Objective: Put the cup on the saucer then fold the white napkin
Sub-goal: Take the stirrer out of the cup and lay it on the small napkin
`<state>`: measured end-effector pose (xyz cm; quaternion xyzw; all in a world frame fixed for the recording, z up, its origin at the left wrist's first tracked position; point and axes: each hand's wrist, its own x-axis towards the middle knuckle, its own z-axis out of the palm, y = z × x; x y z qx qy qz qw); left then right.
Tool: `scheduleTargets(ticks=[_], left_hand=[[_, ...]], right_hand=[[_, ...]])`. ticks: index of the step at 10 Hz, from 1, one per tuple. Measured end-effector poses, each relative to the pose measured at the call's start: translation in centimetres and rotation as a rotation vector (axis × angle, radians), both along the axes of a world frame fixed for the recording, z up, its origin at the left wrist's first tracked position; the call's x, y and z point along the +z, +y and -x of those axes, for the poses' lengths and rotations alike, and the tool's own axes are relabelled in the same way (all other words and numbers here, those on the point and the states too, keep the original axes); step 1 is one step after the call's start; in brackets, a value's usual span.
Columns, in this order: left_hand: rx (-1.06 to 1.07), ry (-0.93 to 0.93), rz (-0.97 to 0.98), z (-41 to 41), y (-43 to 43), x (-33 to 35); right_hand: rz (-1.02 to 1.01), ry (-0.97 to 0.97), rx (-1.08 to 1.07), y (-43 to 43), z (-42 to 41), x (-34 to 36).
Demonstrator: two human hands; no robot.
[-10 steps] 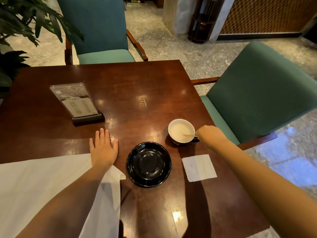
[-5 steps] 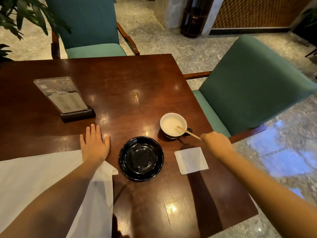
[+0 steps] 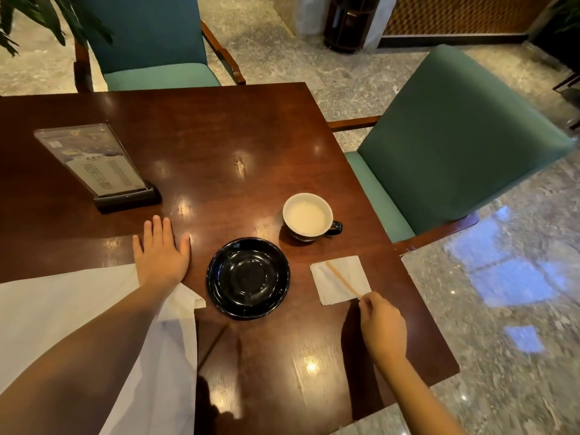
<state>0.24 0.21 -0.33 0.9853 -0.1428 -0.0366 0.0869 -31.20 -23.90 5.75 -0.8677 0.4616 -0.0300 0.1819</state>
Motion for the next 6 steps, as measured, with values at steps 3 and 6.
scheduleTargets(ticks=[3, 6], left_hand=[[-0.007, -0.014, 0.004, -0.1, 0.1, -0.1], [-0.011, -0.02, -0.008, -0.1, 0.2, -0.2]], right_hand=[[-0.057, -0.177, -0.085, 2.7, 1.1, -1.6], [-0.511, -0.495, -0.342, 2.6, 2.1, -0.4]])
